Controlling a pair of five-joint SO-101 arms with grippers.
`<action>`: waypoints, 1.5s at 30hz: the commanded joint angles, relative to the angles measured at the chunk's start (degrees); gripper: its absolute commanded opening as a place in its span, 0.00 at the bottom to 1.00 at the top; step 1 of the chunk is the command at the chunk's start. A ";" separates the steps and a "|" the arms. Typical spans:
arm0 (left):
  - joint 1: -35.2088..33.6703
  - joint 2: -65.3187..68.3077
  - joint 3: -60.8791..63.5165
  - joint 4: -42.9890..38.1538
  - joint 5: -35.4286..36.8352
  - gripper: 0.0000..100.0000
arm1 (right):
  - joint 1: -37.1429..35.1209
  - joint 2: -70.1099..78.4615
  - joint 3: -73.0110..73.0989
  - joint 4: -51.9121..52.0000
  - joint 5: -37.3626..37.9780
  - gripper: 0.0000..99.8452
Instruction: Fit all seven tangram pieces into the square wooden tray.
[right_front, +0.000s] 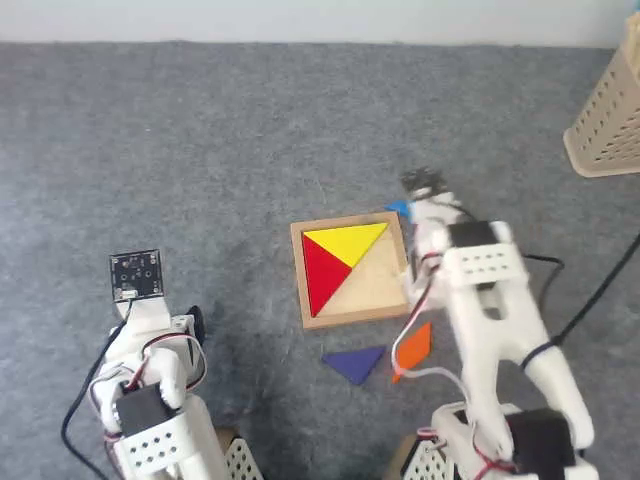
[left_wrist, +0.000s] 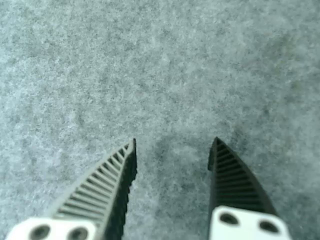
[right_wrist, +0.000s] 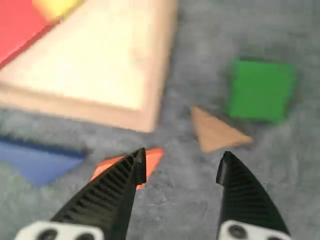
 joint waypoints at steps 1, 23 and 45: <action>0.00 -0.70 -1.10 0.18 0.53 0.23 | -5.32 -5.58 0.79 2.95 12.92 0.23; 0.00 -0.70 -1.10 0.18 0.53 0.23 | -11.56 -12.09 18.99 0.92 63.91 0.23; 0.00 -0.70 -1.10 0.18 0.53 0.23 | -15.87 -12.09 26.55 -5.14 57.32 0.23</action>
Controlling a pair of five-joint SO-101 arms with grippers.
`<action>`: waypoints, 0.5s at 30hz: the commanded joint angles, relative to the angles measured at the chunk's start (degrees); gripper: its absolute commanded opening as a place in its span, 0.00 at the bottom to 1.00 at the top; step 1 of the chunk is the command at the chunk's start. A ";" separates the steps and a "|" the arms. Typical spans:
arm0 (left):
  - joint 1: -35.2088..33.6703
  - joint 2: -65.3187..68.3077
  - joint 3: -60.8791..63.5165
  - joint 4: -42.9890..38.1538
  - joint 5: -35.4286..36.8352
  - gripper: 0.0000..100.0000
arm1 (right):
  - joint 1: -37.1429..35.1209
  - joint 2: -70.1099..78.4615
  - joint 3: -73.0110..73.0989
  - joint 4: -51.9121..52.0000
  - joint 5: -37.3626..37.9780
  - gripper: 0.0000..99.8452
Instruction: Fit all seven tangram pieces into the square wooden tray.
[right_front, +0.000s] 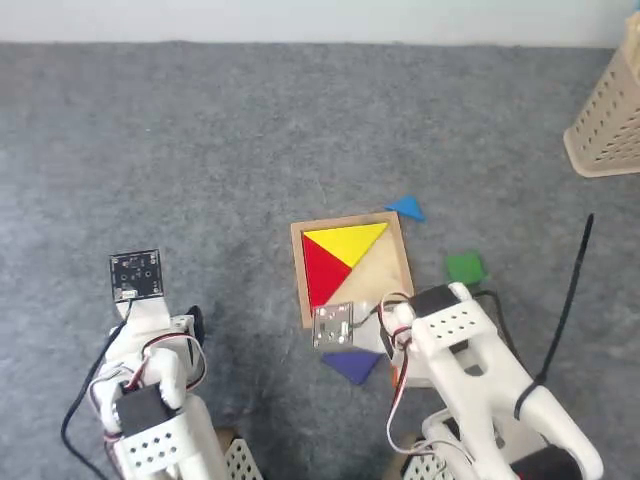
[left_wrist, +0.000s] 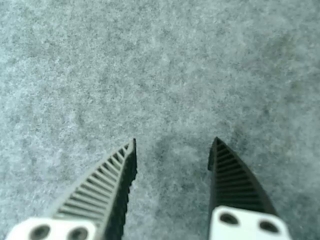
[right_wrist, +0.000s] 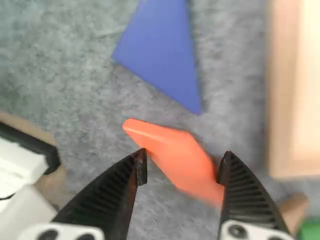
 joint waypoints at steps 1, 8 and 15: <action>0.00 -0.70 -1.10 0.18 0.53 0.23 | -3.21 -1.80 2.73 -1.19 4.57 0.23; 0.00 -0.70 -1.10 0.18 0.53 0.23 | -3.47 -1.71 2.64 -6.64 -3.69 0.13; 0.00 -0.70 -1.10 0.18 0.53 0.23 | -3.47 -2.24 -0.62 -6.46 -15.74 0.01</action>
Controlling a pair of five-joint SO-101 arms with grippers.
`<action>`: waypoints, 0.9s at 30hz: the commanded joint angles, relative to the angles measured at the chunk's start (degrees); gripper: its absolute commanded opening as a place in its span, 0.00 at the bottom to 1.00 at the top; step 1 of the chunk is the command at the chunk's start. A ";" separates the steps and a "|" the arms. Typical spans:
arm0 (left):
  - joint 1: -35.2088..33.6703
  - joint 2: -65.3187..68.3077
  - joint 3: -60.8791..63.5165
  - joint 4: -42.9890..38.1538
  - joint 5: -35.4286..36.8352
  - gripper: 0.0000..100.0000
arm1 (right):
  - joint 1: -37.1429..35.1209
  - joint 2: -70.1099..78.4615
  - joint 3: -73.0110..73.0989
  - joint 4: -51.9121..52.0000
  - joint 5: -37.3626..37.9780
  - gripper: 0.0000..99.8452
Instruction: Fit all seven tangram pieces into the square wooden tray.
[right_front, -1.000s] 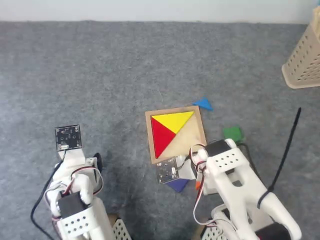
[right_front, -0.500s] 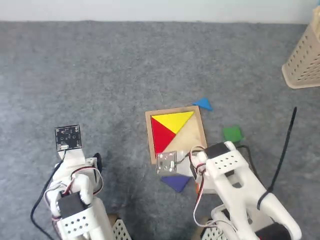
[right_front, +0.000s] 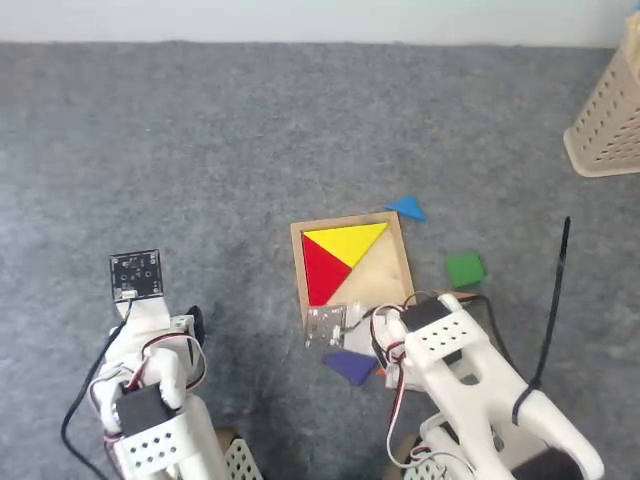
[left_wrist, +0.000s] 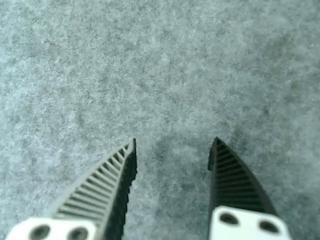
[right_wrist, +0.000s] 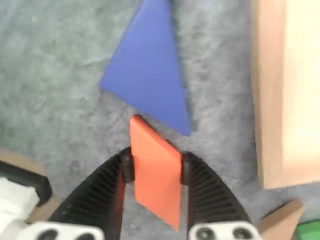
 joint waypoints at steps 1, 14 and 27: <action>0.00 -0.70 -1.10 0.18 0.53 0.23 | -0.84 -1.98 -3.34 0.04 -5.89 0.01; 0.00 -0.70 -1.10 0.18 0.53 0.23 | 6.11 -1.27 -28.31 9.27 -28.13 0.01; 0.00 -0.70 -1.10 0.18 0.53 0.23 | 8.92 28.44 -56.70 7.96 -53.36 0.01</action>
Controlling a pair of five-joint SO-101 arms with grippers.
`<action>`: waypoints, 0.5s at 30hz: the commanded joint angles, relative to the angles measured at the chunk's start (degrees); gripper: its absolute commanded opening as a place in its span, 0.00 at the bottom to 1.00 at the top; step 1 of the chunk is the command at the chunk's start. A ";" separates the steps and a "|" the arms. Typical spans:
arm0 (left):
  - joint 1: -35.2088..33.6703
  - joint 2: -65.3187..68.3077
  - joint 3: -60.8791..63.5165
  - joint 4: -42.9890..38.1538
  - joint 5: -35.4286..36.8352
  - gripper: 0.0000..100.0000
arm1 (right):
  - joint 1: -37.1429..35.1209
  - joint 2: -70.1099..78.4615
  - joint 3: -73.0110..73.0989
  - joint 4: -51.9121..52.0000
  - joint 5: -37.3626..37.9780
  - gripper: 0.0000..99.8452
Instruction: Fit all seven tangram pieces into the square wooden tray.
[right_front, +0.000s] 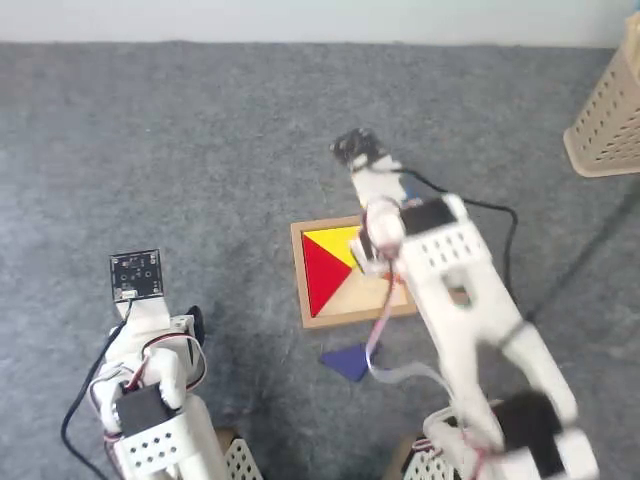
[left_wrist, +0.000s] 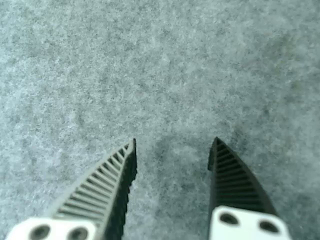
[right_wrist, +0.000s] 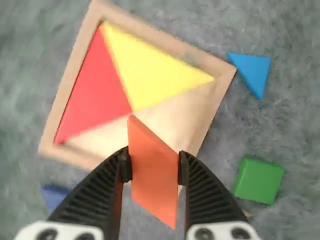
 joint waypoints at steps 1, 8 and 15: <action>0.00 -0.70 -1.10 0.18 0.53 0.23 | 2.68 8.66 -11.69 -0.40 -5.19 0.01; 0.00 -0.70 -1.10 0.18 0.53 0.23 | 4.97 16.13 -13.54 -3.74 -11.96 0.01; 0.00 -0.70 -1.10 0.18 0.53 0.23 | 6.73 16.75 -5.45 -13.85 -12.92 0.01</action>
